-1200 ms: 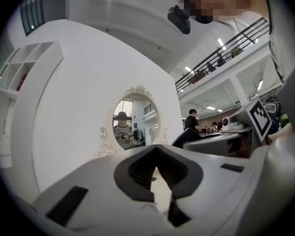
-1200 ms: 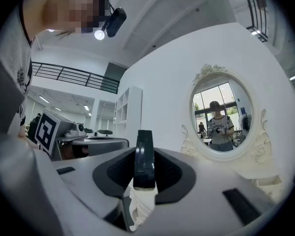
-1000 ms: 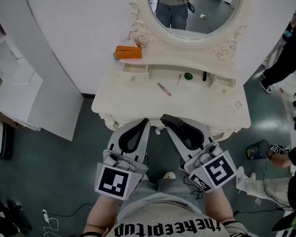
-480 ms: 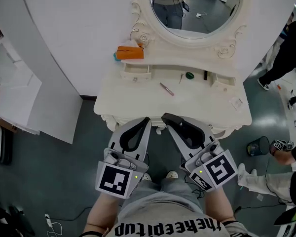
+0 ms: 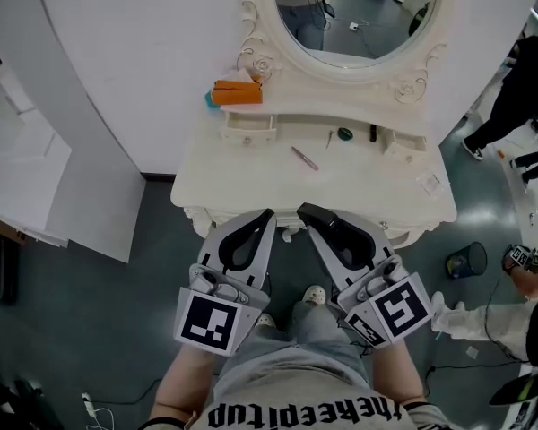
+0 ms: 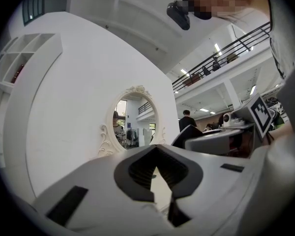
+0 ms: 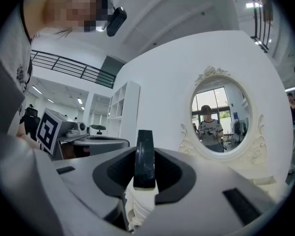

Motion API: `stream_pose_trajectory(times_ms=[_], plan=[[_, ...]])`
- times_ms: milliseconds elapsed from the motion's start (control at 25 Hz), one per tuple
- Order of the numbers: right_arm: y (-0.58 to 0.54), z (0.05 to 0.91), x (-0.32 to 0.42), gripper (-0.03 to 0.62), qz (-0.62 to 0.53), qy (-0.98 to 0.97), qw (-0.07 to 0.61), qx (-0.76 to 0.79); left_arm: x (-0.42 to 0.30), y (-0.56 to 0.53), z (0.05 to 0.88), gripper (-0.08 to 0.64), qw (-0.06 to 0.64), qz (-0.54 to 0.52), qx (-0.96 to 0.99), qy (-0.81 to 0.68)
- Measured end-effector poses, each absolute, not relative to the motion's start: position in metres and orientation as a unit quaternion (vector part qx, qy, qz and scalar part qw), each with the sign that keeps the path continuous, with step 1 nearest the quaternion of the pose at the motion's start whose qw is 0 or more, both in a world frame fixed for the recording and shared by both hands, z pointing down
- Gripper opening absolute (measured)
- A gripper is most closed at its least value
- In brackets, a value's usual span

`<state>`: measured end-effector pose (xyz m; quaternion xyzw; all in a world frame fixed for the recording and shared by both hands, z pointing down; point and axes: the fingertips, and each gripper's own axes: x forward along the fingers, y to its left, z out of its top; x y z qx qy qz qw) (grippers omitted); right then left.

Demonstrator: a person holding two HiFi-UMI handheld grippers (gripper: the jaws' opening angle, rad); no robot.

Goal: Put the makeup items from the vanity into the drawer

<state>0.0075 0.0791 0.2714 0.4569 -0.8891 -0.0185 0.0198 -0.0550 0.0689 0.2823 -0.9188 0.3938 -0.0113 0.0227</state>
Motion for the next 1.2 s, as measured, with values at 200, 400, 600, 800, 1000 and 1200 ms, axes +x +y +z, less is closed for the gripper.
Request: stream_pose_trajectory(times_ms=[200,400,600,800,1000,1200], plan=[[0.067,0.272,0.011,0.118,-0.013,-0.894,0.012,0.449,-0.052,0.057,0.284,0.032,0.020,-0.012,-0.916,0.401],[0.046,0.272,0.018,0.118,-0.011,-0.901,0.008,0.434,-0.045,0.040,0.283,0.032,0.022,-0.012,-0.910,0.414],[0.019,0.270,0.027,0.118,-0.010,-0.912,0.006,0.411,-0.034,0.014,0.281,0.032,0.023,-0.015,-0.903,0.430],[-0.013,0.269,0.043,0.118,-0.009,-0.918,0.007,0.397,-0.018,-0.016,0.283,0.032,0.024,-0.019,-0.896,0.443],[-0.044,0.273,0.059,0.118,-0.006,-0.924,0.010,0.382,0.000,-0.045,0.288,0.034,0.027,-0.023,-0.890,0.454],[-0.072,0.276,0.073,0.118,-0.001,-0.932,0.010,0.363,0.018,-0.071,0.293,0.034,0.024,-0.035,-0.884,0.466]])
